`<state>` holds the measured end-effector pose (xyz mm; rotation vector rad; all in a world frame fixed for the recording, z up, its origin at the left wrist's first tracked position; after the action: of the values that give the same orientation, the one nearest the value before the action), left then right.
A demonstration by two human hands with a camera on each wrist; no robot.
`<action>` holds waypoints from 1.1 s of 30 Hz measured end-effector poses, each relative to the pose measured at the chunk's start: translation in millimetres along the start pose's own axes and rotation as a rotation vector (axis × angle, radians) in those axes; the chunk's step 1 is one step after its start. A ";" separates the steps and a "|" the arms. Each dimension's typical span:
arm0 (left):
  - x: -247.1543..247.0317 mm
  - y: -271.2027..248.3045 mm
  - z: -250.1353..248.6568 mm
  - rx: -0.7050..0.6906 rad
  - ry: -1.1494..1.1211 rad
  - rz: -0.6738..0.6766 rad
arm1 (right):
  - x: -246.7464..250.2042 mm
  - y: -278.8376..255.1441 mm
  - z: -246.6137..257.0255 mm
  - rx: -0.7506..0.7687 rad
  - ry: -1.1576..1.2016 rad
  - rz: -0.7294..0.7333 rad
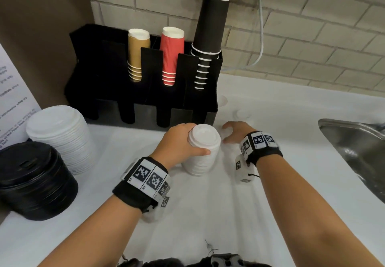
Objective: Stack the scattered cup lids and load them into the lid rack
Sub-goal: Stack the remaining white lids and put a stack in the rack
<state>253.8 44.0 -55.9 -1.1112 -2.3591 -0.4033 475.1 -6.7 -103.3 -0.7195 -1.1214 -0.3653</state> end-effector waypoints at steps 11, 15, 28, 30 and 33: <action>3.8 3.1 1.4 0.003 0.138 -0.036 | 53.2 -74.1 35.7 0.226 0.750 -0.155; 6.4 2.8 3.0 0.041 0.152 -0.052 | 48.0 -93.4 59.6 0.381 0.674 -0.201; 5.5 4.1 3.7 0.040 0.172 -0.077 | 38.3 -104.1 94.5 0.505 0.316 -0.223; 5.1 4.8 4.4 0.042 0.179 -0.076 | 38.2 -104.6 94.4 0.507 0.300 -0.230; 4.9 4.9 4.1 0.049 0.191 -0.064 | 35.6 -105.4 94.0 0.507 0.294 -0.230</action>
<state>253.7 52.0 -56.4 -0.9330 -2.2286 -0.4510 361.6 -15.5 -12.4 -0.0852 -0.9615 -0.3478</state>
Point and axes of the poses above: each hand's wrist, its own y-axis towards the middle knuckle, its own x-axis out of the back of the hand, z = x × y, the point moved 8 cm from there along y, towards the middle knuckle, and after that the axes turned 2 degrees about -x, right-handed, at the moved point
